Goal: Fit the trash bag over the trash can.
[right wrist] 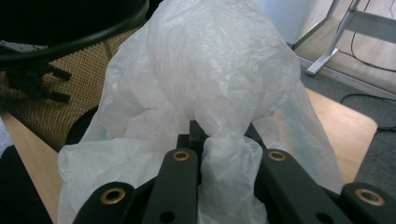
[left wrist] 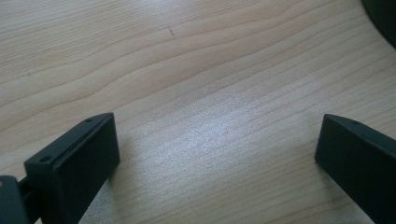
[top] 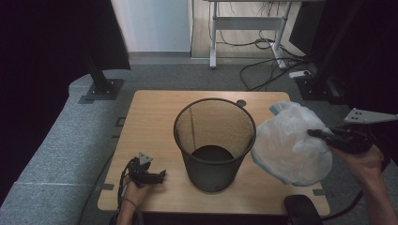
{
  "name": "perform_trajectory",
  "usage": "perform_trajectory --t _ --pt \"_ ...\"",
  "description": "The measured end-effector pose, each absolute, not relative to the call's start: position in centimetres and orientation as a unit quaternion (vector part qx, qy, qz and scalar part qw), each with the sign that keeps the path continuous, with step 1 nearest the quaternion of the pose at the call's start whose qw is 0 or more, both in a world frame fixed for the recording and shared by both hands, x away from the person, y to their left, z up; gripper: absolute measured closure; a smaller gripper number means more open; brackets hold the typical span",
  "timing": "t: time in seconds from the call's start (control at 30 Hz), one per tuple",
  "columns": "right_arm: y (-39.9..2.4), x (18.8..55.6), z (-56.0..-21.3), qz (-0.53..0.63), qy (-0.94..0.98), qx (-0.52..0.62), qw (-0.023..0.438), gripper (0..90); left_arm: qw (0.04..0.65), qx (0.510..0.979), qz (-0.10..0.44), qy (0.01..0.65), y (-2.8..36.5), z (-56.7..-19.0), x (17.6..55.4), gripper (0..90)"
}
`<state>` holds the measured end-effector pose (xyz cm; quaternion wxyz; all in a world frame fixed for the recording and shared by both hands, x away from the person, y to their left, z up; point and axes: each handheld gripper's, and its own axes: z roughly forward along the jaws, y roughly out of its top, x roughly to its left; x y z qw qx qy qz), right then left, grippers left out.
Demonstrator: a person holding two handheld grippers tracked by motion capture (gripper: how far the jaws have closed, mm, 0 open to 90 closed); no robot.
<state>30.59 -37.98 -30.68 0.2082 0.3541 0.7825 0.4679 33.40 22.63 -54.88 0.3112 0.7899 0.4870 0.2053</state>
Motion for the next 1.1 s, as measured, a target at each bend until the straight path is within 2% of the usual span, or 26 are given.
perform_trajectory --t 0.67,0.77,1.1 --pt "-39.3 29.6 -21.8 0.5 0.77 0.32 0.232 81.3 0.311 0.79 0.204 0.488 22.6 -54.9 33.4 0.0" --pt "-38.7 29.4 -20.0 0.511 0.769 0.305 0.231 81.3 0.311 0.79 0.204 0.488 22.6 -54.9 33.4 0.0" --pt "-35.4 30.1 -18.0 0.531 0.778 0.262 0.21 81.2 0.311 0.79 0.204 0.487 22.6 -54.9 33.4 0.0"
